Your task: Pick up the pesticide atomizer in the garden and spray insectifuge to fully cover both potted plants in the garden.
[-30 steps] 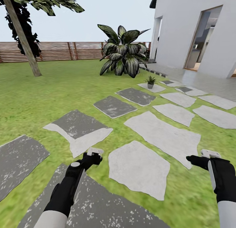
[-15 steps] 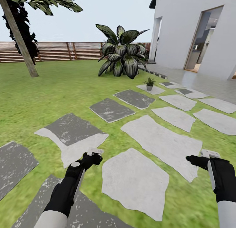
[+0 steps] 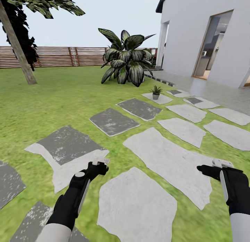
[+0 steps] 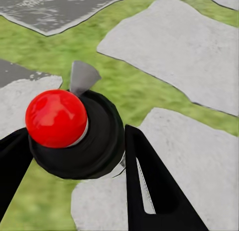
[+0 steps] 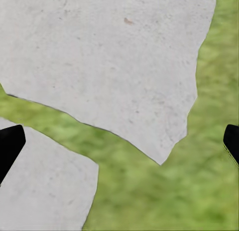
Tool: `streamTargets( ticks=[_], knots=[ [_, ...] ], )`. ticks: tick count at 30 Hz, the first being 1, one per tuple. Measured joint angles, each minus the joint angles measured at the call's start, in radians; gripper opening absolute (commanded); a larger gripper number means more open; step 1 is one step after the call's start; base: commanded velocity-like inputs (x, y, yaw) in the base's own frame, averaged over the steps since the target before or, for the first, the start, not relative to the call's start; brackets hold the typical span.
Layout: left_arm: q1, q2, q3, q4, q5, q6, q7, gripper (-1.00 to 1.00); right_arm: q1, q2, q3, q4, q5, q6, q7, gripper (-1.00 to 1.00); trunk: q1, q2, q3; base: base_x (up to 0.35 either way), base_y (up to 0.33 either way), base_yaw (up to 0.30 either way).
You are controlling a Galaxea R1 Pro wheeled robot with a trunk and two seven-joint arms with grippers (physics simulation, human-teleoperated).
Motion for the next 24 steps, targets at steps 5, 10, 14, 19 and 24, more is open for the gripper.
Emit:
streamTargets(
  ticks=[5,10,14,19,24],
  knots=[
    [0.0,0.0,0.0,0.0,0.0,0.0,0.0,-1.0,0.0,0.0,0.0,0.0,0.0,0.0,0.0,1.0,0.0,0.0,0.0,0.316,-0.151,0.0],
    [0.0,0.0,0.0,0.0,0.0,0.0,0.0,-1.0,0.0,0.0,0.0,0.0,0.0,0.0,0.0,1.0,0.0,0.0,0.0,0.316,-0.15,0.0],
    [0.0,0.0,0.0,0.0,0.0,0.0,0.0,-1.0,0.0,0.0,0.0,0.0,0.0,0.0,0.0,1.0,0.0,0.0,0.0,0.317,-0.142,0.0],
    [0.0,0.0,0.0,0.0,0.0,0.0,0.0,-1.0,0.0,0.0,0.0,0.0,0.0,0.0,0.0,1.0,0.0,0.0,0.0,0.318,-0.137,0.0],
    [0.0,0.0,0.0,-0.001,0.0,0.0,0.0,-1.0,0.0,0.0,0.0,0.0,0.0,0.0,0.0,1.0,0.0,0.0,0.0,0.318,-0.136,0.0]
  ],
)
